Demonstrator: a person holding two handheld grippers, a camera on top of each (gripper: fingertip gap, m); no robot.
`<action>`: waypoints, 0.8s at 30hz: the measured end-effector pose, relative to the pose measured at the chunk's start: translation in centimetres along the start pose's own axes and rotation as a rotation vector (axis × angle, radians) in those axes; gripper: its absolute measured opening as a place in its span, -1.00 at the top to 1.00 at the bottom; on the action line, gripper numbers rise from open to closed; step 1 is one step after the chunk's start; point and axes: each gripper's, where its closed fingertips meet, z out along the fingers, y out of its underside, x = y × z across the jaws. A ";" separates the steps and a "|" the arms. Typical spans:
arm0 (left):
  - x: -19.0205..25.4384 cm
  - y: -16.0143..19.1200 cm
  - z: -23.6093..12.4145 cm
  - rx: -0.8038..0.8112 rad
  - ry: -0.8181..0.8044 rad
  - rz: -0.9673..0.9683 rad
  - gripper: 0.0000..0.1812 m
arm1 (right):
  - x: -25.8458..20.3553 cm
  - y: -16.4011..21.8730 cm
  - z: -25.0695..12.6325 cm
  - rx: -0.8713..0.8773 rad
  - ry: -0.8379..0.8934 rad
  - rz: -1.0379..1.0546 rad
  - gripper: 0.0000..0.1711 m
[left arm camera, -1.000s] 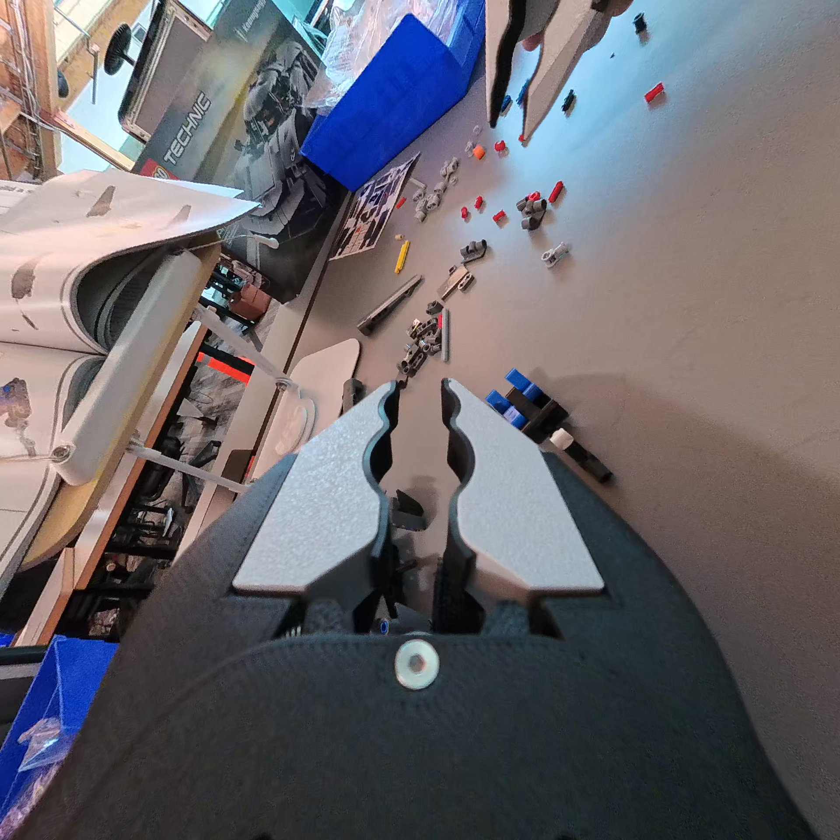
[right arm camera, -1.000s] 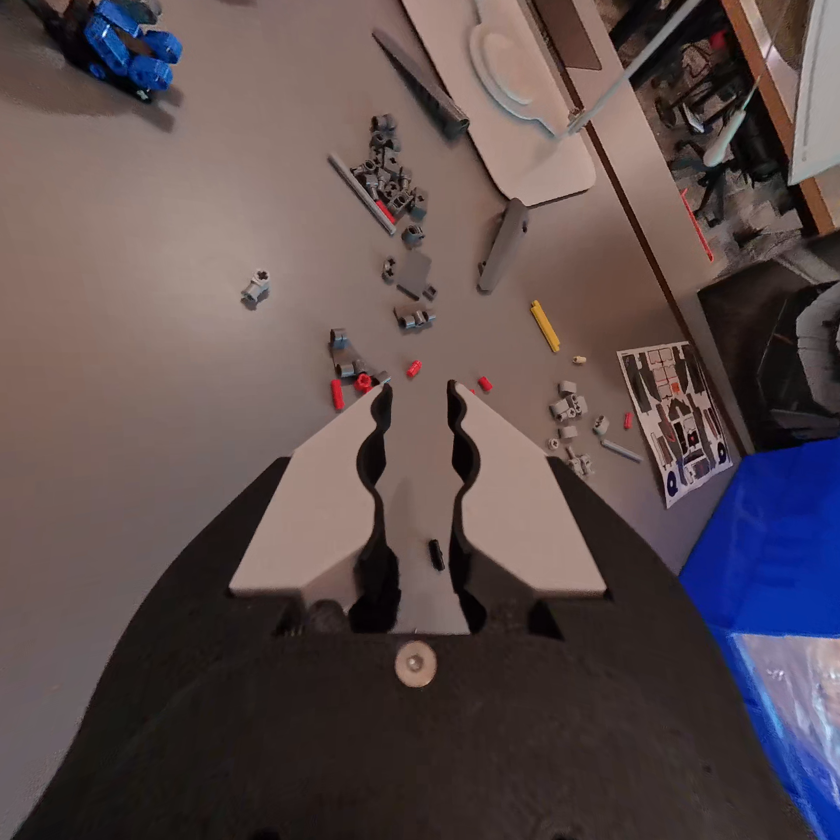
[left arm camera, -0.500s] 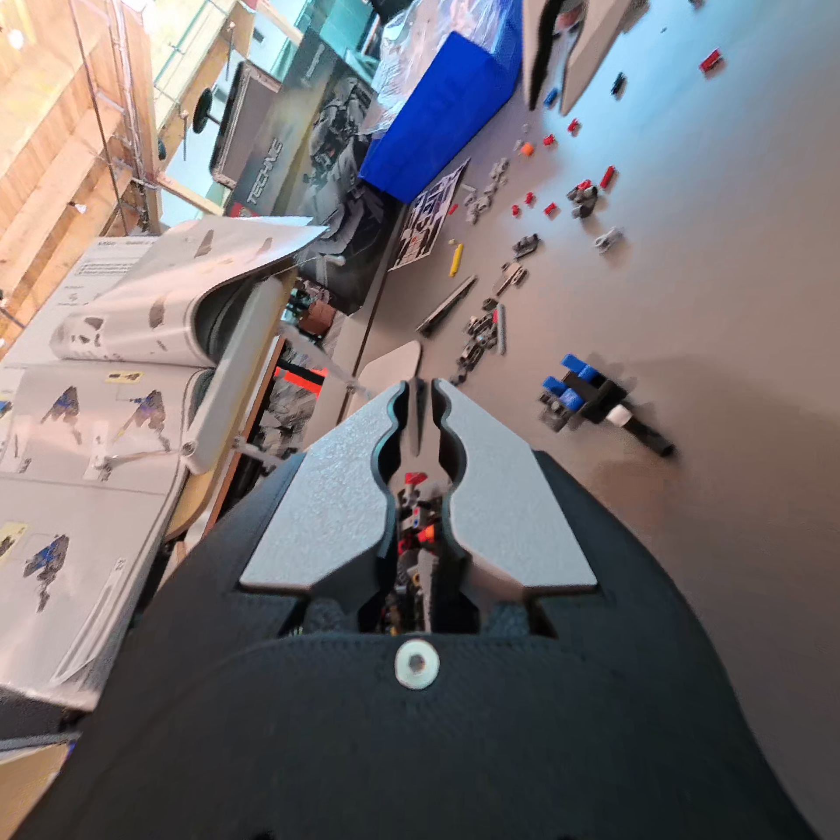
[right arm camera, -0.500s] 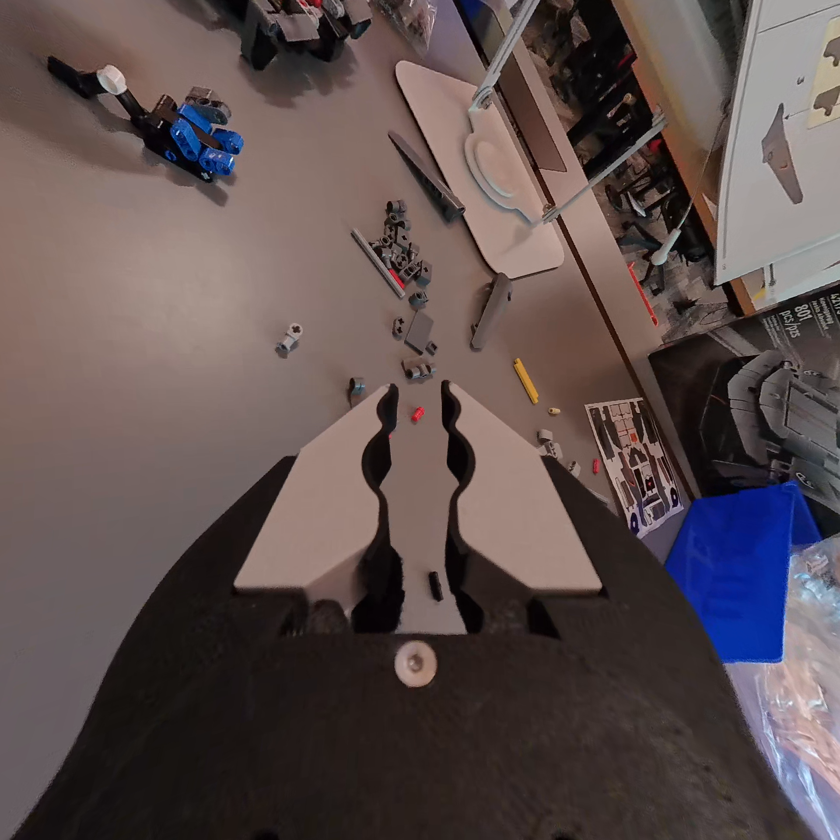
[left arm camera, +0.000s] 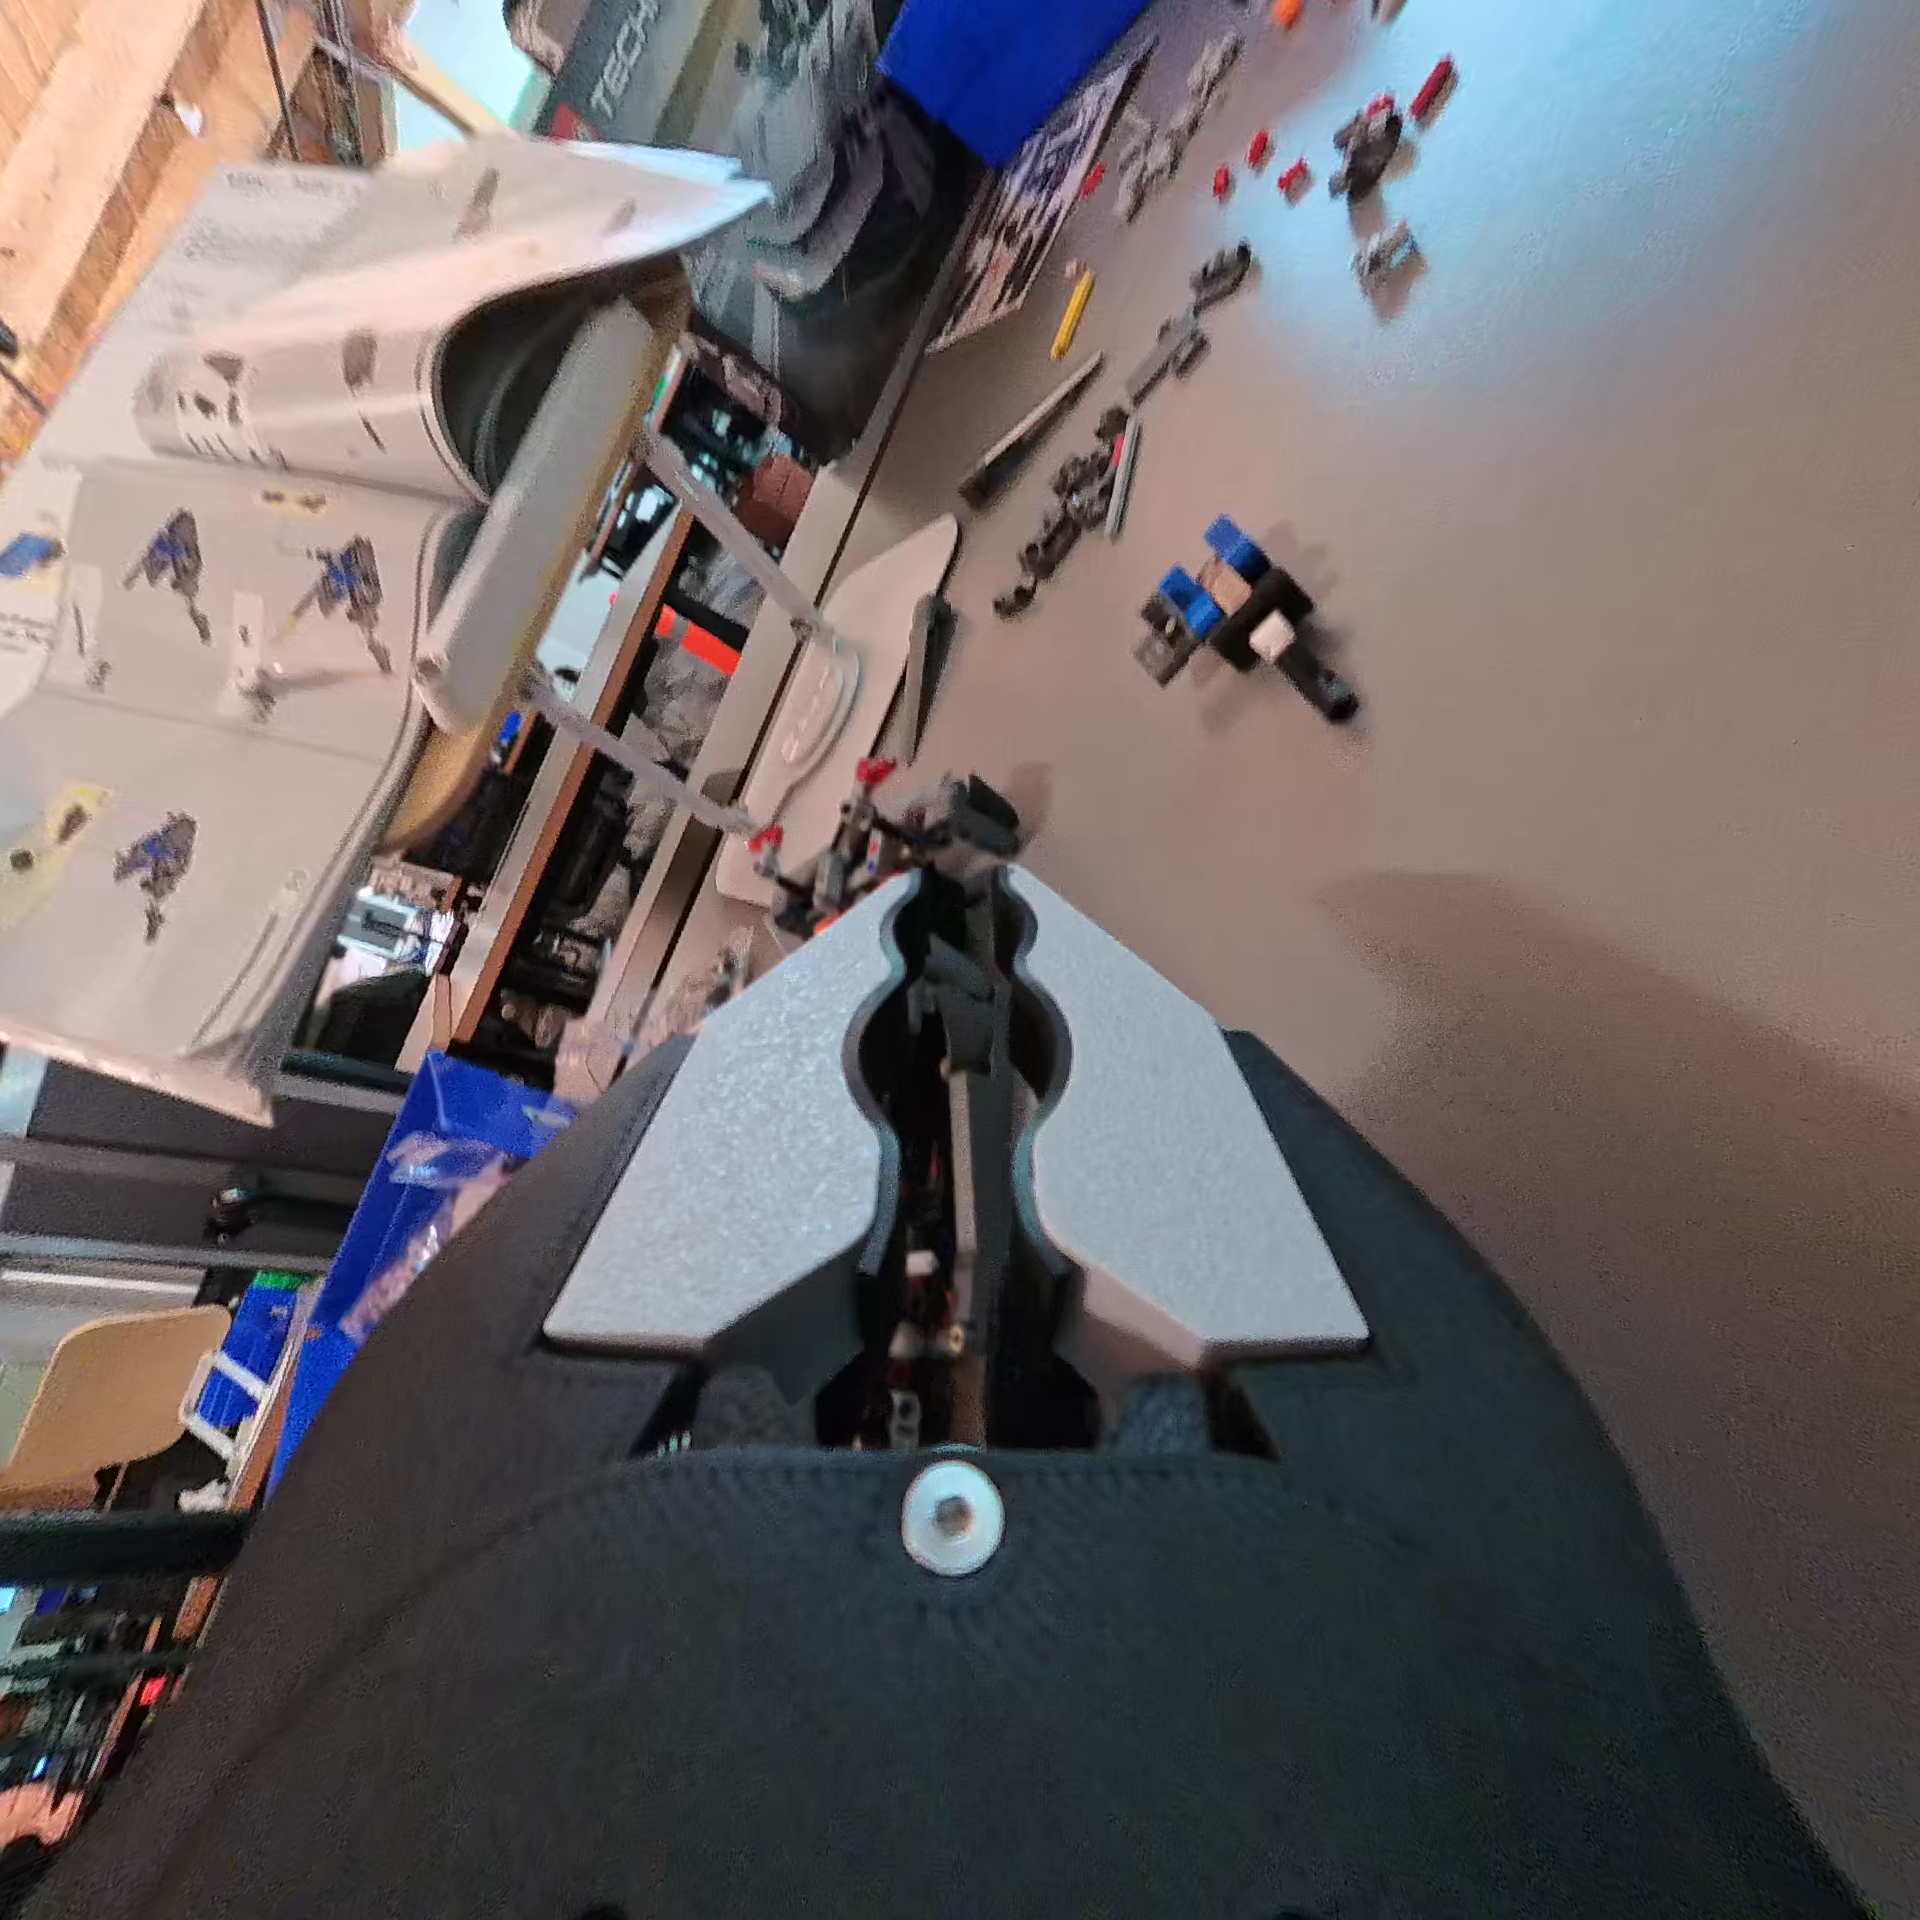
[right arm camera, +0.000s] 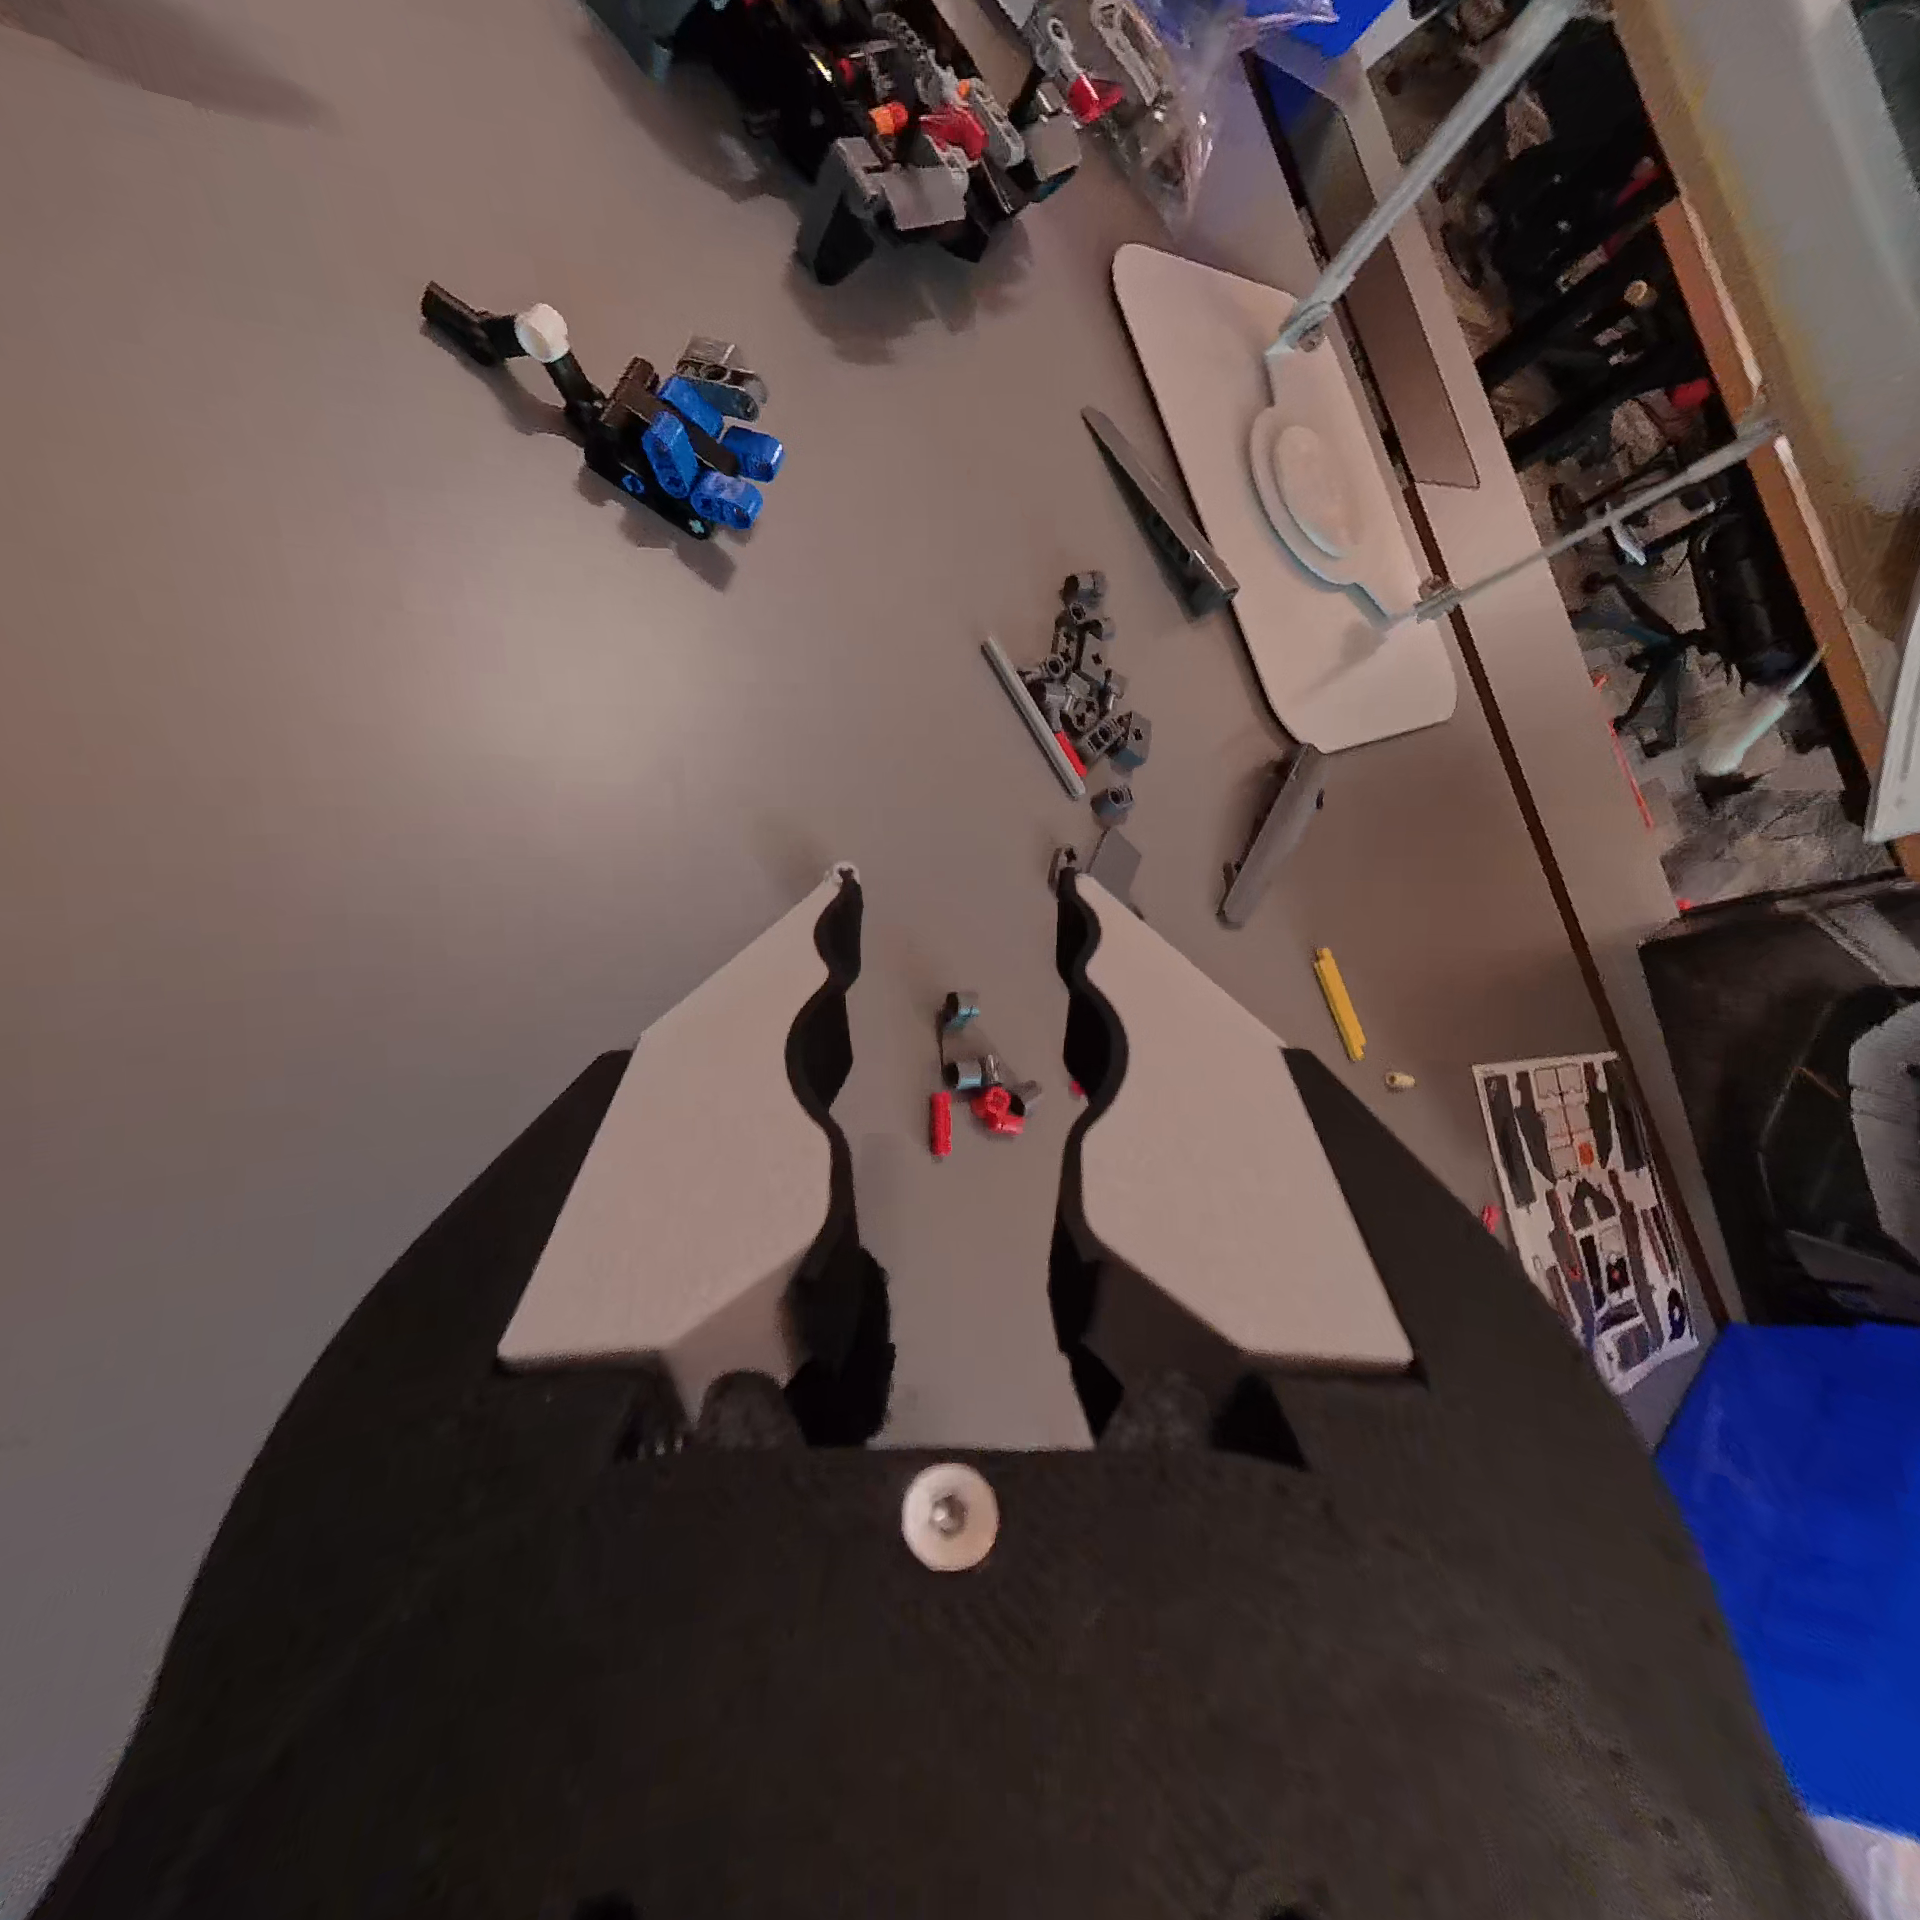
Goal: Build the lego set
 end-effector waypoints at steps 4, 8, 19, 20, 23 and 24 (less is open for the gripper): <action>1.6 2.4 0.4 -0.024 0.004 -0.081 0.90 | -0.5 -1.1 0.7 0.031 -0.017 0.001 0.57; 1.5 2.8 0.6 -0.058 -0.040 -0.042 0.84 | -1.8 -2.6 1.5 0.087 -0.080 0.031 0.56; 0.8 2.4 0.4 -0.046 -0.087 -0.037 0.87 | -4.8 -5.6 5.4 0.067 -0.188 0.062 0.44; 0.7 2.4 0.4 -0.044 -0.088 -0.039 0.87 | -5.1 -5.7 6.1 0.045 -0.203 0.079 0.38; 0.6 2.3 0.3 -0.034 -0.091 -0.045 0.88 | -5.7 -5.9 8.1 -0.009 -0.233 0.132 0.33; 0.6 2.2 0.2 -0.030 -0.090 -0.047 0.88 | -6.1 -6.0 8.6 -0.016 -0.255 0.140 0.33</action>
